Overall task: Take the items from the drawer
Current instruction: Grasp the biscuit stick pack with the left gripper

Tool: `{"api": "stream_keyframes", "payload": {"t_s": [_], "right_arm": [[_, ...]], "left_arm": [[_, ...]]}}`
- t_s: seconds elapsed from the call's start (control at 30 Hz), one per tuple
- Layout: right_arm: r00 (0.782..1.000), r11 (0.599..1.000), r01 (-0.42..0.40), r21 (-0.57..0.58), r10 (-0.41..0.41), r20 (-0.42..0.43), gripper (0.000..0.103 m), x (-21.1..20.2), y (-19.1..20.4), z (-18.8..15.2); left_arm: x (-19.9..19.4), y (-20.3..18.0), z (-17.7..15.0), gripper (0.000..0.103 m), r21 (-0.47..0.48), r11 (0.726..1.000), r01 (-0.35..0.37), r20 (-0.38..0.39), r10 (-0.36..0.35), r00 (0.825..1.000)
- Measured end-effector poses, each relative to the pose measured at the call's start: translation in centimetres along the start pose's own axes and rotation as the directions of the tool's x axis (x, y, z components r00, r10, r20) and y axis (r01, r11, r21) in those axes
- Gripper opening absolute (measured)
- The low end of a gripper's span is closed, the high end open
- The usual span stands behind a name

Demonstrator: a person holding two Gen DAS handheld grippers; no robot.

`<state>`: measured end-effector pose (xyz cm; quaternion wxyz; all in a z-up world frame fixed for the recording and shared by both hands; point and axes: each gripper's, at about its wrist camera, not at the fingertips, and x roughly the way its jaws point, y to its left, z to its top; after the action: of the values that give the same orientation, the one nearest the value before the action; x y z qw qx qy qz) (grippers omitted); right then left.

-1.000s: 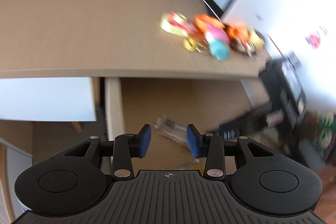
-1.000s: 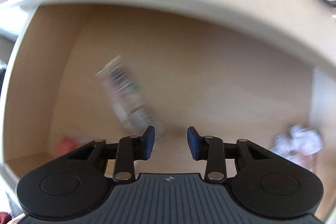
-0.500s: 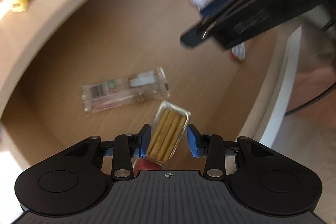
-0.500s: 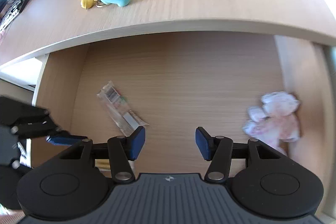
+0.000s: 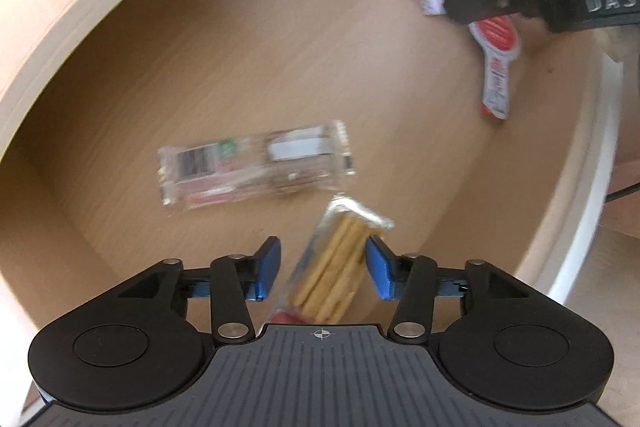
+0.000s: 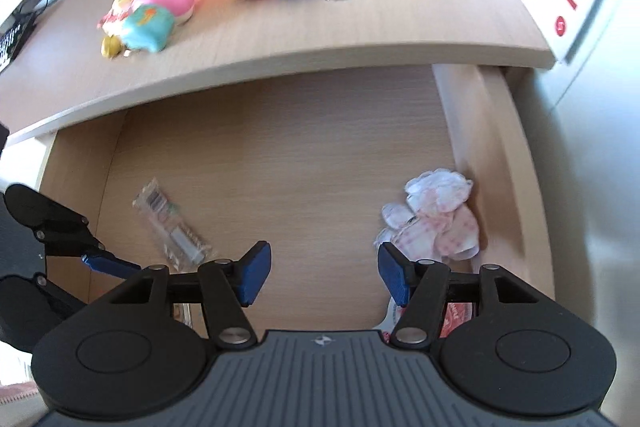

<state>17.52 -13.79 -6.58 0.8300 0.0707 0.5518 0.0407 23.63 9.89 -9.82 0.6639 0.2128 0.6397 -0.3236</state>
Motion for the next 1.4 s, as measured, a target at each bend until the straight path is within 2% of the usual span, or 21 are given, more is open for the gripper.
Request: {"api": "stream_keyframes", "payload": {"t_s": [0.17,0.23,0.27,0.3,0.4,0.47,0.57,0.67,0.73,0.8,0.83,0.9,0.97,1.03,1.1,1.2,1.33,1.4], "right_arm": [[0.996,0.998,-0.003,0.057,-0.002,0.087,0.063,-0.1,-0.9,0.5],[0.996,0.999,-0.011,0.049,0.007,0.086,0.063,0.1,-0.9,0.8],[0.997,1.000,-0.015,0.027,0.013,0.080,0.063,-0.2,-0.8,1.1],[0.997,1.000,-0.014,0.006,0.013,0.082,0.063,-0.3,-0.6,1.2],[0.996,0.999,-0.026,-0.040,0.029,0.084,0.063,-0.2,-0.2,1.3],[0.996,0.997,-0.040,-0.058,0.045,0.077,0.063,-1.1,-0.8,1.8],[0.997,0.997,-0.047,-0.057,0.050,0.064,0.063,-1.1,-1.1,2.0],[0.997,0.997,-0.053,-0.053,0.056,0.053,0.063,-0.6,-0.8,1.9],[0.996,0.996,-0.051,-0.078,0.056,0.068,0.064,-1.4,-0.3,1.6],[0.993,0.990,-0.019,-0.143,0.035,0.112,0.064,-1.3,1.2,0.9],[0.989,0.982,0.014,-0.189,0.014,0.148,0.066,-1.4,2.0,0.6],[0.977,0.951,0.094,-0.294,-0.032,0.211,0.070,-1.4,3.7,0.0],[0.972,0.911,0.137,-0.390,-0.048,0.228,0.070,-1.1,5.0,-0.5],[0.983,0.880,0.089,-0.466,-0.002,0.184,0.070,-0.4,6.1,-0.7],[0.991,0.851,-0.017,-0.525,0.083,0.103,0.069,0.4,7.3,-0.4],[0.988,0.812,-0.123,-0.570,0.155,0.007,0.060,2.1,9.3,0.5],[0.987,0.748,-0.152,-0.646,0.152,-0.056,0.050,5.1,11.7,1.6],[0.985,0.734,-0.169,-0.658,0.156,-0.079,0.044,6.3,12.1,2.2]], "left_arm": [[-0.8,0.7,-0.2,0.055,-0.036,0.996,-0.078,0.071,0.081,0.994],[-1.1,1.2,-0.2,0.055,-0.073,0.991,-0.115,0.106,0.123,0.987],[-1.4,1.4,-0.1,0.049,-0.085,0.988,-0.125,0.123,0.135,0.983],[-1.7,1.5,-0.2,0.044,-0.081,0.990,-0.119,0.139,0.130,0.982],[-2.2,1.3,-0.6,0.044,-0.051,0.999,0.009,0.121,-0.003,0.993],[-2.2,0.5,-0.9,0.044,-0.003,0.999,0.042,0.101,-0.041,0.994],[-2.0,-0.5,-0.7,0.049,0.037,0.999,0.020,0.097,-0.024,0.995],[-1.3,-0.5,-0.1,0.048,-0.010,1.000,-0.009,0.085,0.010,0.996],[-0.6,-0.4,-0.9,0.051,-0.017,0.999,-0.049,0.063,0.050,0.997],[-0.1,-0.3,-1.5,0.048,-0.034,0.998,-0.057,0.045,0.059,0.997],[0.1,-0.2,-1.8,0.048,-0.049,0.997,-0.054,0.038,0.056,0.998],[-0.2,0.1,-2.5,0.038,-0.080,0.996,-0.048,0.067,0.053,0.996],[-0.7,0.8,-3.0,0.036,-0.150,0.987,-0.057,0.081,0.070,0.994],[-1.4,1.7,-3.6,0.036,-0.246,0.966,-0.084,0.098,0.111,0.989],[-1.9,2.3,-4.4,0.036,-0.310,0.946,-0.097,0.119,0.140,0.983],[-2.5,2.7,-5.0,0.036,-0.365,0.928,-0.074,0.154,0.138,0.978],[-2.4,2.7,-5.4,0.036,-0.423,0.905,-0.051,0.172,0.135,0.976],[-2.4,2.7,-5.6,0.036,-0.439,0.898,-0.037,0.172,0.125,0.977]]}}
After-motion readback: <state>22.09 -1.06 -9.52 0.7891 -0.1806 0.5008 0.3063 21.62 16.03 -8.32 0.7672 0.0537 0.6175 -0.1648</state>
